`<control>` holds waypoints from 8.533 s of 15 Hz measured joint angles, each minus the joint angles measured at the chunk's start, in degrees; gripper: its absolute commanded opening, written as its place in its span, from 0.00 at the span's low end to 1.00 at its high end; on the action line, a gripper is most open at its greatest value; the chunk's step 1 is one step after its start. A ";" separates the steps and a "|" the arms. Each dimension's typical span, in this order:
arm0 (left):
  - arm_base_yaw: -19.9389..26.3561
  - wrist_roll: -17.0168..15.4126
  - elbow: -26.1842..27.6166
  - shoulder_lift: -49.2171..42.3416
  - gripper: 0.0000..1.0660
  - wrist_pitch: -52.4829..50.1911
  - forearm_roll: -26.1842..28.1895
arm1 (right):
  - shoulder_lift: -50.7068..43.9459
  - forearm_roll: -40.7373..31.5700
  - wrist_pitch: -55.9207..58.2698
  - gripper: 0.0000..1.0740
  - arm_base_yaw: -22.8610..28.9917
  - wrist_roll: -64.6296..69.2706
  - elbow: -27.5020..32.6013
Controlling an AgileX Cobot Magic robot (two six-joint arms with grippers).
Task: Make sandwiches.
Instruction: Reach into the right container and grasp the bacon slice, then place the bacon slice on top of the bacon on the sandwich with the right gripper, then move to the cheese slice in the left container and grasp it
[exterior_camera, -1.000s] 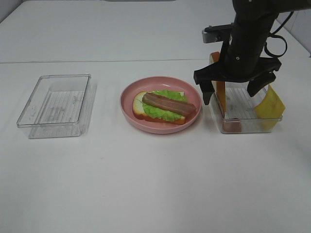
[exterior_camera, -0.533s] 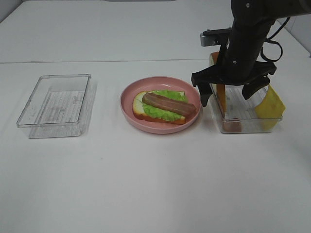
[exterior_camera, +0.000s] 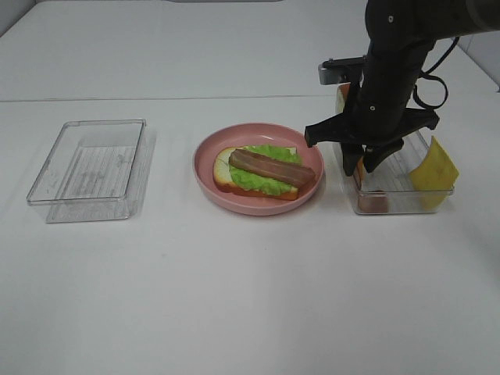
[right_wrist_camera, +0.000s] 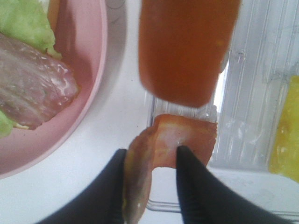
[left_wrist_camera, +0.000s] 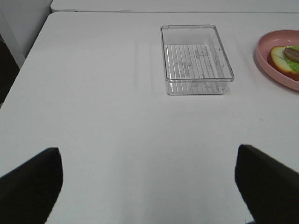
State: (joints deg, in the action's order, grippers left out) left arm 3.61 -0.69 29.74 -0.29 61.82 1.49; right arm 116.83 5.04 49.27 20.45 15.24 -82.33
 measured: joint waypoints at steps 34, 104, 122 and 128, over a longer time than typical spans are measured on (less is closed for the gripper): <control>0.00 0.00 0.00 0.00 0.86 -0.06 0.00 | -6.19 -4.47 1.32 0.00 18.79 -2.23 -14.67; 0.00 0.06 0.00 0.00 0.86 -0.11 0.00 | -8.82 1.09 20.57 0.92 -13.24 -13.18 -17.25; 0.00 0.06 0.00 0.00 0.86 -0.11 0.00 | -2.46 -9.00 8.48 0.92 -20.63 -19.19 -2.01; 0.00 0.06 0.00 0.00 0.86 -0.11 0.00 | -0.57 -9.28 6.88 0.90 -20.63 -19.25 -2.01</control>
State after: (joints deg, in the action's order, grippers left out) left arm 3.61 -0.63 29.74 -0.29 61.71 1.49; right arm 116.25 -4.24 56.15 -0.17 -4.01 -84.34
